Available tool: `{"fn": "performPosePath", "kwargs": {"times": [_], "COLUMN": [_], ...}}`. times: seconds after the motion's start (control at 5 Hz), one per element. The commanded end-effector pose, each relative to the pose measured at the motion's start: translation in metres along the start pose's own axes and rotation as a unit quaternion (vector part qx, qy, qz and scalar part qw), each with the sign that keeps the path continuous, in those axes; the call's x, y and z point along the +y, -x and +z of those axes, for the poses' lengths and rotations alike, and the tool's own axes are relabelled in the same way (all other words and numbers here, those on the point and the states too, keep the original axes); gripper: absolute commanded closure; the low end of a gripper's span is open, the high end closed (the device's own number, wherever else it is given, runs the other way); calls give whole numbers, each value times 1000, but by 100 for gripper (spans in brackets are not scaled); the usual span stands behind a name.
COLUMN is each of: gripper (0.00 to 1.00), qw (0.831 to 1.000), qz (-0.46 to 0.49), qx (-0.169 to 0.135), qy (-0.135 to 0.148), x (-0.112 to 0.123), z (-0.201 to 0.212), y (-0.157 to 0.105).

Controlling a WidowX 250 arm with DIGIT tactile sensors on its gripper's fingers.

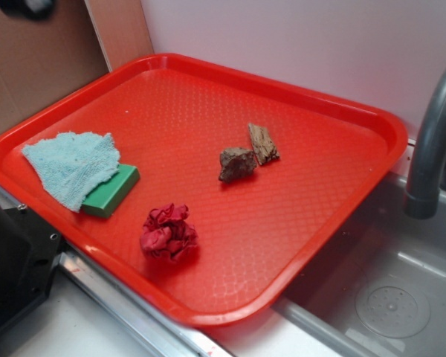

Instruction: Grab the red paper.

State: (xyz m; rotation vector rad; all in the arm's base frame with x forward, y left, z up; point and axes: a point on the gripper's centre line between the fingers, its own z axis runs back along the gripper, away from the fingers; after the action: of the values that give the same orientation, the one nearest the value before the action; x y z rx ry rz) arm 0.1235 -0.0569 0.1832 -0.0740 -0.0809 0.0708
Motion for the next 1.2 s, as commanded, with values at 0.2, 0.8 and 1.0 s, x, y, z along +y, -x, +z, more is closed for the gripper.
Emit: {"fn": "performPosePath", "kwargs": {"times": [0.2,0.8,1.0], "gripper": [0,0,0], "qw": [997,997,997], "qz": [-63,-63,-71], "qx": [-3,-3,-27], "qy": [35,35,19], "x": [-45,-45,-52], "z": [-80,-80,-106], "y": [53,53,19]}}
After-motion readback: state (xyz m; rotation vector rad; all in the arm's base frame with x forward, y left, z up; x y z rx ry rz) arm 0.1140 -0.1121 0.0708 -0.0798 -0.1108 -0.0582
